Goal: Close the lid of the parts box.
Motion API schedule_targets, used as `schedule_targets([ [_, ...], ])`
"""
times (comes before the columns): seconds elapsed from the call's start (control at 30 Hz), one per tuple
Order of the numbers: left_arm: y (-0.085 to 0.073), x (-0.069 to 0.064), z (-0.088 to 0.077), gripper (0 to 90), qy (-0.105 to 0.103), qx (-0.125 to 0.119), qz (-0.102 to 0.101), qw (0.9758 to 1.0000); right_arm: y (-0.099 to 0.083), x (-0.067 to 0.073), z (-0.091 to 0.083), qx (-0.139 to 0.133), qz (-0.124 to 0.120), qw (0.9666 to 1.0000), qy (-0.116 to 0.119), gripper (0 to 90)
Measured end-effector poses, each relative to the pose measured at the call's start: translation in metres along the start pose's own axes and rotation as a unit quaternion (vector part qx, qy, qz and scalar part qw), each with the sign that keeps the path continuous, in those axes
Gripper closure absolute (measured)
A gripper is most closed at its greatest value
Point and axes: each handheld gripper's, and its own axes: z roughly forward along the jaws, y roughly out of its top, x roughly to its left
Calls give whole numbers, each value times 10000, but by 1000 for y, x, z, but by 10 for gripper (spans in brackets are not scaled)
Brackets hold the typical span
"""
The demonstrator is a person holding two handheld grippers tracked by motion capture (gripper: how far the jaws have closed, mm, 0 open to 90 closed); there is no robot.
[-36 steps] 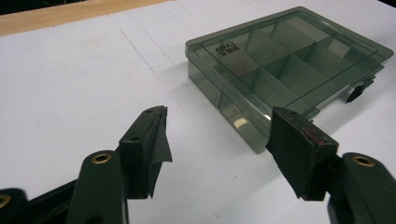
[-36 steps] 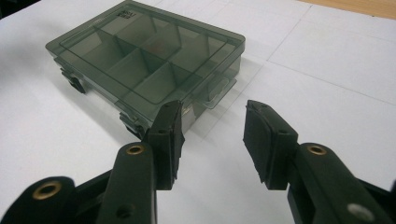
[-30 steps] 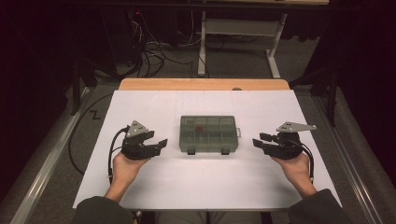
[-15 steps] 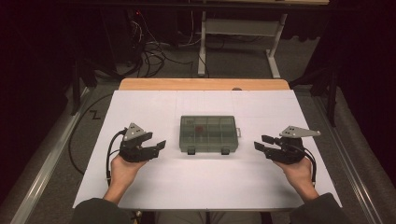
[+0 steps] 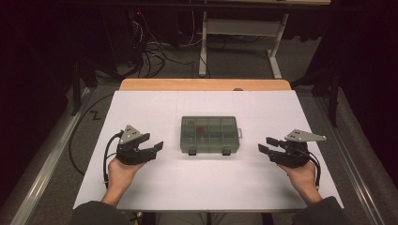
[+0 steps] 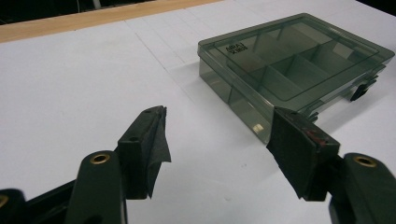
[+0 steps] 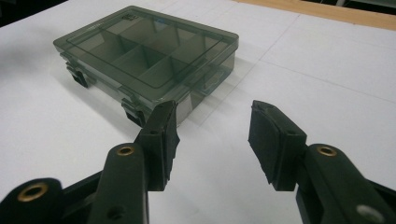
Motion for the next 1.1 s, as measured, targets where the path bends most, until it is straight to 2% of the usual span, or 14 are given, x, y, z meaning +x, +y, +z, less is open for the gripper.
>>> schedule_targets([
  [0.6, -7, 6, -5, 366, 84, -113, -57, 9999, -14, -6, -6, -111, 68, 9999, -103, 516],
  [1.1, -16, 12, -7, 367, 151, -223, -281, 9992, -27, -11, -11, -306, 153, 9992, -215, 481],
])
